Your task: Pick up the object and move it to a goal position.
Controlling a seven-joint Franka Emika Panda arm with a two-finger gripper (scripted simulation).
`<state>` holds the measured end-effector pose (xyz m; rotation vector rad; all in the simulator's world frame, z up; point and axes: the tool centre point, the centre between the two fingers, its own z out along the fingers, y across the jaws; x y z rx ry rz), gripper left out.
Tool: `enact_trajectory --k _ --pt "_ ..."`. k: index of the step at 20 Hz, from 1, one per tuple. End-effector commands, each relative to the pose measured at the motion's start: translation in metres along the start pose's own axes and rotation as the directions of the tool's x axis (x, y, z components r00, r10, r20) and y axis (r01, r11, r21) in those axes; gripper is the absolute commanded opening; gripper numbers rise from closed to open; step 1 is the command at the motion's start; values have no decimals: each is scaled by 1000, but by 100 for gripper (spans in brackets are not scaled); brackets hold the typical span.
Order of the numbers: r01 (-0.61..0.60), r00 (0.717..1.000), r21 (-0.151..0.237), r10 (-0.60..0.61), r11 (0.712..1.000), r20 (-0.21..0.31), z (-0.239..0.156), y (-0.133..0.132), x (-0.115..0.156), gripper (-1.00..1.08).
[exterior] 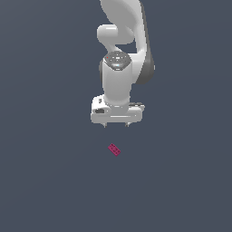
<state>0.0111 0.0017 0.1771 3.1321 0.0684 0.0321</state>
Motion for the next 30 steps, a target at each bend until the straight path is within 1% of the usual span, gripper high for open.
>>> enact_trajectory --k 1,6,11,15,21,26,30 --pt "38 999 -1 -38 999 2 6 1 3 100" --pt "143 990 -3 -143 990 6 22 3 11 100" --pt "275 961 -2 -275 961 11 42 5 20 100" --pt "379 925 1 -379 925 14 60 7 27 100" --pt "517 856 9 -517 856 15 86 10 36 100" --pt "595 804 15 -595 804 13 102 12 41 100" --pt "634 773 18 -634 773 11 110 13 43 100"
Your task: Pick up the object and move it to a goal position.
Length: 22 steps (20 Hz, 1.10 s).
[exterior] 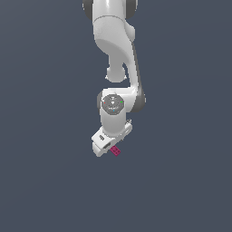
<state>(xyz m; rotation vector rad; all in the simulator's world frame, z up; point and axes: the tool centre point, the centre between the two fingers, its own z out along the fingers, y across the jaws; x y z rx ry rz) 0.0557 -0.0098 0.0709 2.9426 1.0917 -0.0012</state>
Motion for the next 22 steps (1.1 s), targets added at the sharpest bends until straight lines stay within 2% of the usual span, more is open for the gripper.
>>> enact_trajectory --k 1,11,22 --pt "29 1000 1 -29 1000 -1 4 1 1 100" --pt "49 999 3 -49 999 -1 12 2 1 100" --pt "53 999 2 -53 999 -2 57 2 1 100"
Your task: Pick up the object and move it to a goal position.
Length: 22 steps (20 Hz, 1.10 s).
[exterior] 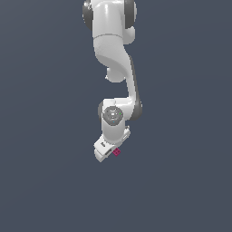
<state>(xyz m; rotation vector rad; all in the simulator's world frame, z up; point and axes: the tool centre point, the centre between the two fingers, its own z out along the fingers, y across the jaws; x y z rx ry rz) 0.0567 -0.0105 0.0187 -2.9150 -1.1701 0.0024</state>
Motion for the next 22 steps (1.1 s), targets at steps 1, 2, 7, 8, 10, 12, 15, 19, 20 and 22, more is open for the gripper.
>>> enact_trajectory --k 1,2,7,8,10,12,15,19,20,22 --pt "1 1000 -1 -1 1000 -1 6 0 1 100" --pt "1 1000 -1 -1 1000 -1 7 1 1 100" --pt "1 1000 -1 -1 1000 -1 7 1 1 -100" --pt "1 1000 -1 -1 1000 -1 7 1 1 -100" --pt "1 1000 -1 -1 1000 -1 7 1 1 -100" --pt "1 1000 -1 -1 1000 -1 7 1 1 -100" --pt "1 1000 -1 -1 1000 -1 6 1 1 -100" --pt "1 1000 -1 -1 1000 -1 5 -1 1 -100" --pt "0 1000 -1 0 1000 -1 5 -3 0 -100" --pt "0 1000 -1 0 1000 -1 3 -6 0 -100"
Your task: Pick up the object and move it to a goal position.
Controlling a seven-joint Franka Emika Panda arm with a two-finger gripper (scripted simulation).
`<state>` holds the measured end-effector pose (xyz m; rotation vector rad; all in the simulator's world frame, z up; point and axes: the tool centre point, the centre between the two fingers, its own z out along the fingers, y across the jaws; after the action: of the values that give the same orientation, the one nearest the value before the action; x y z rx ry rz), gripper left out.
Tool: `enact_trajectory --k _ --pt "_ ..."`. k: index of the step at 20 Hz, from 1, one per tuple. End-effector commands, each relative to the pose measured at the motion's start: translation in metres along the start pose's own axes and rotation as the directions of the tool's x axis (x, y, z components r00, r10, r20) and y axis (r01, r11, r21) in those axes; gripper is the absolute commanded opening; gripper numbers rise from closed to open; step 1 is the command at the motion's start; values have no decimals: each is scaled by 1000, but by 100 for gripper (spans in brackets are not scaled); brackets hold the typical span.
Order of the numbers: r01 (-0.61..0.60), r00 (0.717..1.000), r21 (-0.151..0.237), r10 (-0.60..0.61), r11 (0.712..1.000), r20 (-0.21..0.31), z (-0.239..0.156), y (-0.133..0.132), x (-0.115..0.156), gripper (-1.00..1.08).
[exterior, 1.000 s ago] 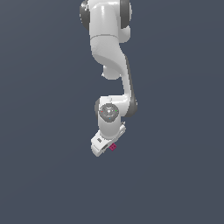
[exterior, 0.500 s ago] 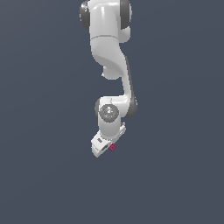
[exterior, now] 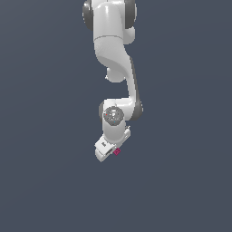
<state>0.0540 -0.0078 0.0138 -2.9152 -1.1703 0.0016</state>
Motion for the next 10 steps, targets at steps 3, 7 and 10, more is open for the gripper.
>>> enact_trajectory --k 3,7,10 --pt "0 1000 0 0 1000 0 -5 -10 -1 -100" --pt "0 1000 0 0 1000 0 -12 -26 -4 -100" --pt "0 1000 0 0 1000 0 -19 -42 -6 -100"
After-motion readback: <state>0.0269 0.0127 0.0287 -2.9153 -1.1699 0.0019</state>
